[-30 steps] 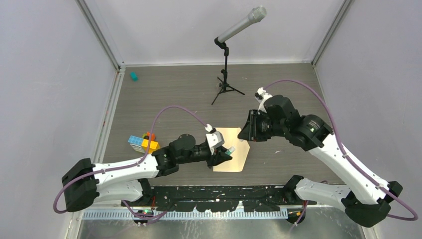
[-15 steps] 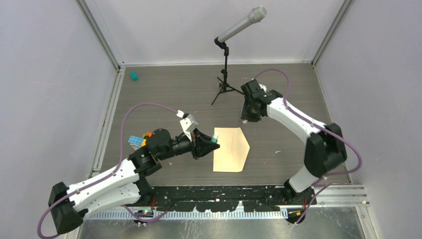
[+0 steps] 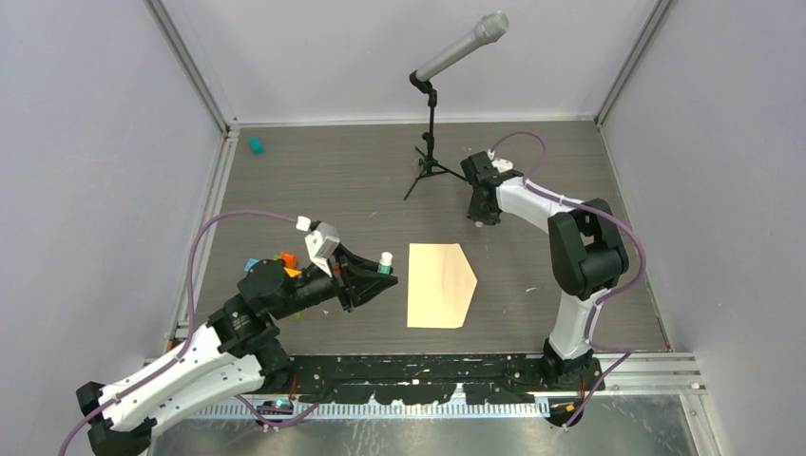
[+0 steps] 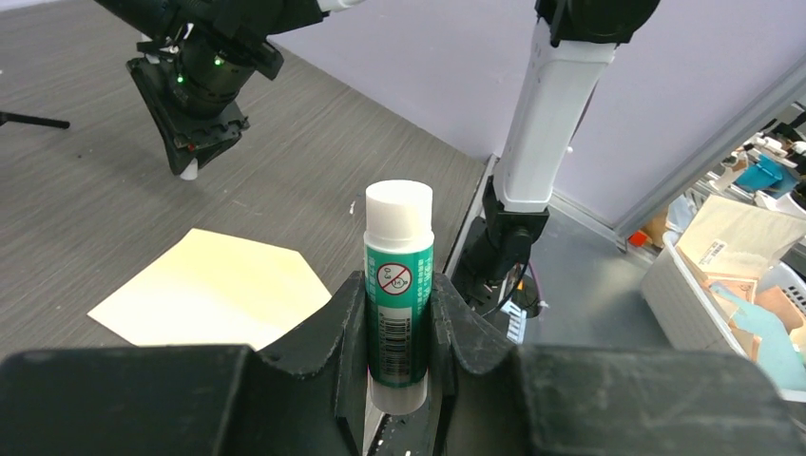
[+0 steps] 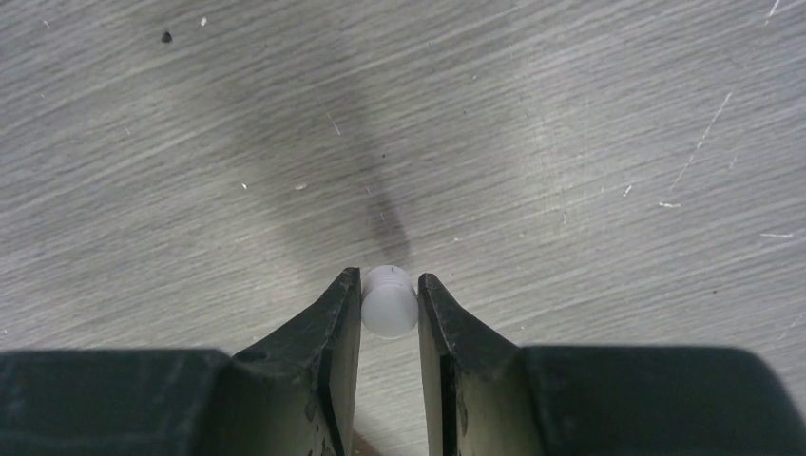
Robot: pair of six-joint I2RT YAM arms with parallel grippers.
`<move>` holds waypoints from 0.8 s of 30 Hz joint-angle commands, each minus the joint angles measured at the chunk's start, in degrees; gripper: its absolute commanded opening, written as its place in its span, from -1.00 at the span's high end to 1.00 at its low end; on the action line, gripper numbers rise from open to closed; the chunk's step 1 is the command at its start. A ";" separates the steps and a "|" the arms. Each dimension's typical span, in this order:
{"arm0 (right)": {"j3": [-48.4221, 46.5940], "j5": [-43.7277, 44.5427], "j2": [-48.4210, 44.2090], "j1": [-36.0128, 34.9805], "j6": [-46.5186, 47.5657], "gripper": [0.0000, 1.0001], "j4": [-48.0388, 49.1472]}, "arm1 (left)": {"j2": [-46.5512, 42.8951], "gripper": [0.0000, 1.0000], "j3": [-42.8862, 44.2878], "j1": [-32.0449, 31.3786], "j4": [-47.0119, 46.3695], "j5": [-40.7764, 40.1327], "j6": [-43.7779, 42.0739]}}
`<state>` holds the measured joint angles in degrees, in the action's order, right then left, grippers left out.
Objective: Place the letter into the envelope and seal it
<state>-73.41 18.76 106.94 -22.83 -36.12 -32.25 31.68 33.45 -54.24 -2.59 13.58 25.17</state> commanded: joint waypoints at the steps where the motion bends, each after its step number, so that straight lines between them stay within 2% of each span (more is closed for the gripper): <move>1: -1.29 2.50 1.28 0.18 0.11 0.78 3.93 | 1.84 1.00 3.97 0.27 2.36 -2.49 0.02; 8: 0.78 2.79 0.78 0.26 0.37 0.58 5.31 | 6.57 1.00 6.24 0.30 2.42 -4.38 1.98; 18: 2.83 2.35 -1.49 0.33 1.14 -0.03 5.84 | 10.65 1.00 9.01 0.39 5.28 -10.40 8.72; 24: 3.26 2.23 -7.43 0.63 1.23 -0.27 3.73 | 10.09 1.00 10.05 0.45 6.24 -23.58 15.10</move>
<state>-69.87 19.42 107.63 -22.57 -35.33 -27.99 42.74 40.86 -54.19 4.19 0.47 34.50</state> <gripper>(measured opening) 0.615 0.230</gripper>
